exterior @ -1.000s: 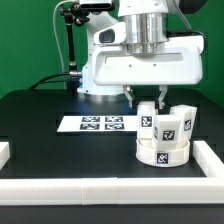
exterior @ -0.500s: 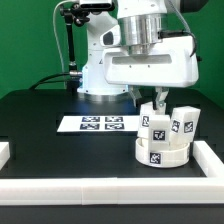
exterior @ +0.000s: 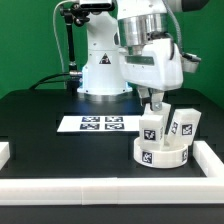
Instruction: Assemble stool
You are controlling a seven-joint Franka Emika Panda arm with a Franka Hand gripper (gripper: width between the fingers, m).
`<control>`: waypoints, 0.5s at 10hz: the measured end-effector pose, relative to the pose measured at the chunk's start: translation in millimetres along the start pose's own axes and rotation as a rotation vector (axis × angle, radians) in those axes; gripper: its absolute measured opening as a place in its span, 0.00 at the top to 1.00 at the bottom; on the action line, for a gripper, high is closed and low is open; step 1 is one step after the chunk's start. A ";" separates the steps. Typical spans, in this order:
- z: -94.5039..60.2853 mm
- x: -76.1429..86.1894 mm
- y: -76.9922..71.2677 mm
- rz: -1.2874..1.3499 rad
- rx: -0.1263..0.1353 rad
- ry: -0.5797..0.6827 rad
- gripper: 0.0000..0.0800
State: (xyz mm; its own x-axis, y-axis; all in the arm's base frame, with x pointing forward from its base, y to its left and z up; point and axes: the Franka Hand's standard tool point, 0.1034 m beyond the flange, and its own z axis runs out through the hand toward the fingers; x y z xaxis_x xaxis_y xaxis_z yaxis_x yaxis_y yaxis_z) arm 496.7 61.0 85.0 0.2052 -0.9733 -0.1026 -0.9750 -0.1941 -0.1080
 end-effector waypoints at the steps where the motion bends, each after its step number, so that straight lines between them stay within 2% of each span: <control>1: 0.0 -0.2 0.0 0.018 0.000 0.000 0.58; 4: 0.5 -2.6 0.3 0.271 0.009 -0.017 0.58; 5: 0.3 -0.5 1.5 0.395 0.026 -0.040 0.58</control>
Offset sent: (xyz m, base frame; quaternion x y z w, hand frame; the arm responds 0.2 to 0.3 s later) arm 0.0000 0.0000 0.0000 0.0000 0.0000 0.2571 0.9664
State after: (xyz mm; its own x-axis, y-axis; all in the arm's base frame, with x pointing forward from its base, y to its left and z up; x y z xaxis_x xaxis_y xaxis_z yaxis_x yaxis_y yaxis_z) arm 495.1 61.2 84.6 -0.1821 -0.9668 -0.1792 -0.9771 0.1983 -0.0770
